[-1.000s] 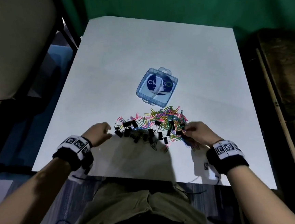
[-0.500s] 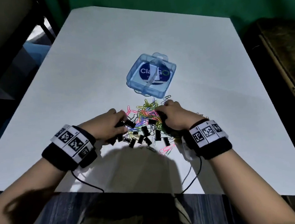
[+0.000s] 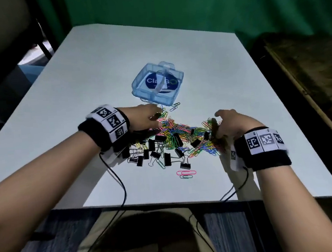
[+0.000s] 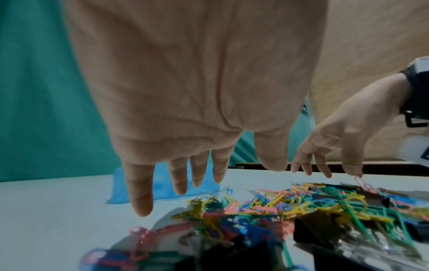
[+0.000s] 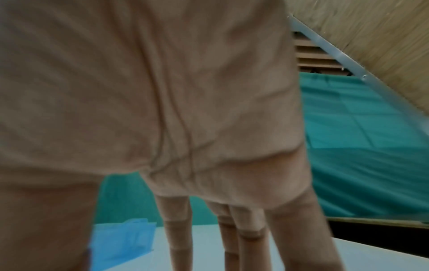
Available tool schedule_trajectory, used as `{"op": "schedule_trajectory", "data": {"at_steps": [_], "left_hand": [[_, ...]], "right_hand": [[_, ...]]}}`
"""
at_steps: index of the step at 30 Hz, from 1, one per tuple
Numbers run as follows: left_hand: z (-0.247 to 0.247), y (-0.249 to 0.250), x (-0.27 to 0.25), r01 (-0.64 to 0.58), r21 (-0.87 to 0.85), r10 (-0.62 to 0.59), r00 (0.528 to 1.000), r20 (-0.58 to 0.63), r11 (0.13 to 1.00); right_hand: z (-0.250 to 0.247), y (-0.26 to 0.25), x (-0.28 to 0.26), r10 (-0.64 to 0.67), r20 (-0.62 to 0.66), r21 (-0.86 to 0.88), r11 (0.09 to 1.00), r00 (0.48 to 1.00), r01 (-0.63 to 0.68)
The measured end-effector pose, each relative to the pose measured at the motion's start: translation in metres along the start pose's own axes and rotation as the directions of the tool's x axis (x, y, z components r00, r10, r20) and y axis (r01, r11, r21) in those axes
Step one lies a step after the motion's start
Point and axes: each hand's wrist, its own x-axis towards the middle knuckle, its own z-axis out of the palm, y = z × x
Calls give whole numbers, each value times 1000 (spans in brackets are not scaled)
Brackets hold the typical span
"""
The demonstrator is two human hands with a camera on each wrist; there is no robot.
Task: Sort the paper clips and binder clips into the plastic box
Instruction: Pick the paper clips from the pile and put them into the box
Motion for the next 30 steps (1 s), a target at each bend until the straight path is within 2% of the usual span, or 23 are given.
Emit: {"op": "schedule_trajectory", "data": {"at_steps": [2,4,8,10,12,14,16,21,25,28,30], "left_hand": [[3,12,4,-5,57,3,999,41,998],[6,21,6,-14,115,3,996,90,993],[2,26,0,-68,93,54,988,143,993],[-10,26,-4,-55,-4,56,996,69,998],[-25,22,-3,-49,-41,44,992,-118,998],[-40,14,4,-23,-8,20,950,-312,1000],[-51,4,13,39,27,-25,915,-403,999],[-52,-23,30,211,72,-181,938,-295,975],[-42,-29,31,222,99,-179,929,-325,970],[-39,-27,24,240,152,-167,910,-380,959],[-37,-24,17,241,175,-163,914,-373,955]], "right_hand": [[3,-3,-5,-3,57,-88,996,998,8],[11,-12,-10,-60,67,-131,989,996,68],[22,-25,-12,-262,57,-15,965,963,263],[19,-25,-13,-294,36,82,953,955,291],[15,-19,-12,-255,8,58,966,967,254],[13,-16,-15,-193,48,-53,979,980,195],[15,-19,-17,-179,101,-96,977,979,189],[25,-41,-11,-279,91,-116,951,956,288],[25,-50,-6,-326,21,-45,944,945,327],[19,-49,-4,-317,-47,28,947,947,319],[14,-46,-3,-294,-114,97,947,949,305]]}}
